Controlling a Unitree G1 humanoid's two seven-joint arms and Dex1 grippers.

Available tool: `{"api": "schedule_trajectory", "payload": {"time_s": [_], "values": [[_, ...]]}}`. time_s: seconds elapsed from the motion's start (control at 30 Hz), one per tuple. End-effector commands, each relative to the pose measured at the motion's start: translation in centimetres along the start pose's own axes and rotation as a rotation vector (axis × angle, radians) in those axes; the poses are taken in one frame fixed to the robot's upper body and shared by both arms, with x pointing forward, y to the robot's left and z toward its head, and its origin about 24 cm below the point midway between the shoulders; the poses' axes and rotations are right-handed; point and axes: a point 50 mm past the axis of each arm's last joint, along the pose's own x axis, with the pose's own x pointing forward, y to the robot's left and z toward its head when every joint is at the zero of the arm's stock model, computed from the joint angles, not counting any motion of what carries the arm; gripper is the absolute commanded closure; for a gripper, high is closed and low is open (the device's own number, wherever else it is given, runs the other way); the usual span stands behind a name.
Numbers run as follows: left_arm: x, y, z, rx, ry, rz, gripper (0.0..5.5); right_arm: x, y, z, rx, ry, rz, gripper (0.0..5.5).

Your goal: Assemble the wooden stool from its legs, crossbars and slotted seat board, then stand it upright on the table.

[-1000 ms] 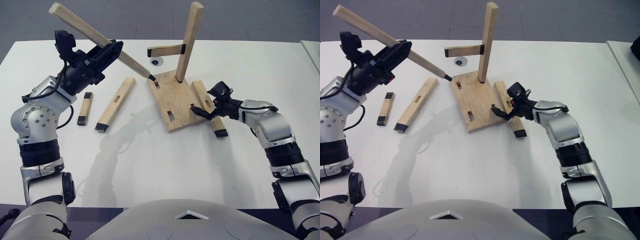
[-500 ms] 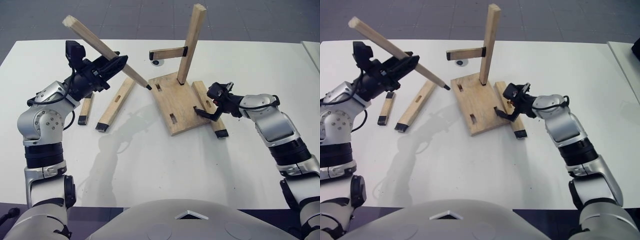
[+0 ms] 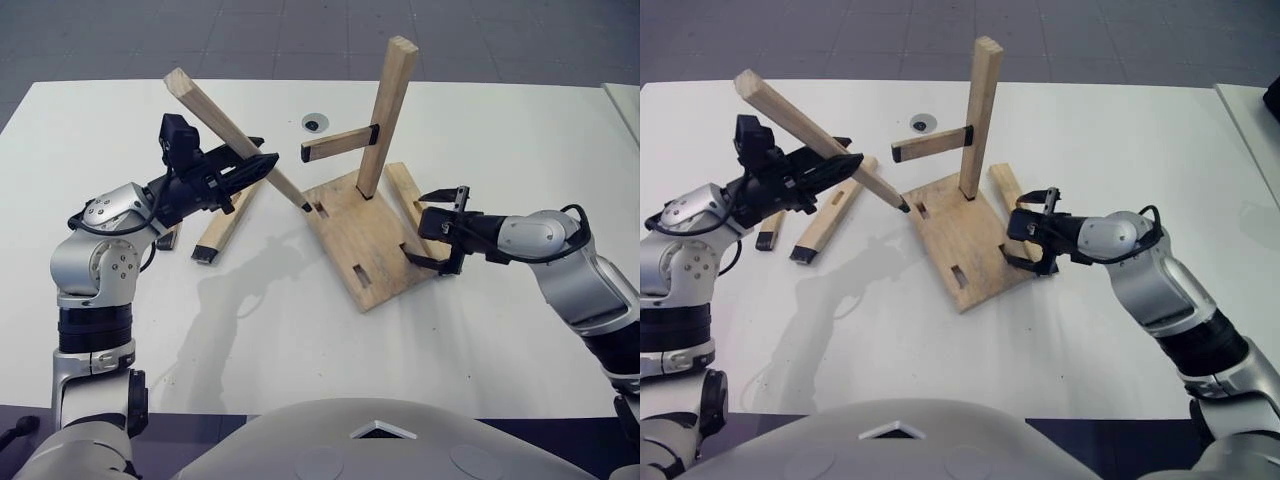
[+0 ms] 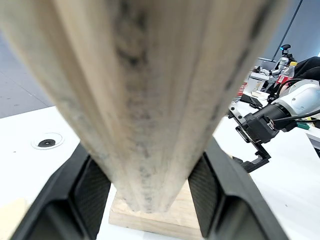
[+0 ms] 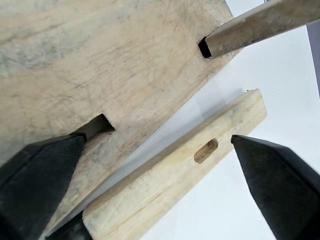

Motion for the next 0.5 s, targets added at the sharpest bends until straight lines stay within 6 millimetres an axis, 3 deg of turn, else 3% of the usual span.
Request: {"api": "schedule_trajectory", "payload": {"time_s": [0.03,0.27,0.5], "values": [[0.9,0.3,-1.6,-0.09,-0.001,0.005,3.46,0.6,2.6,-1.9,0.053,0.083,0.137,0.1],[1.5,1.0,-5.1,-0.167,0.095,0.03,3.46,0.8,2.3,-1.5,0.044,0.075,0.123,0.1],[1.9,2.0,-5.5,-0.067,0.223,0.029,3.46,1.0,2.6,-1.4,0.054,0.071,0.119,0.1]]}}
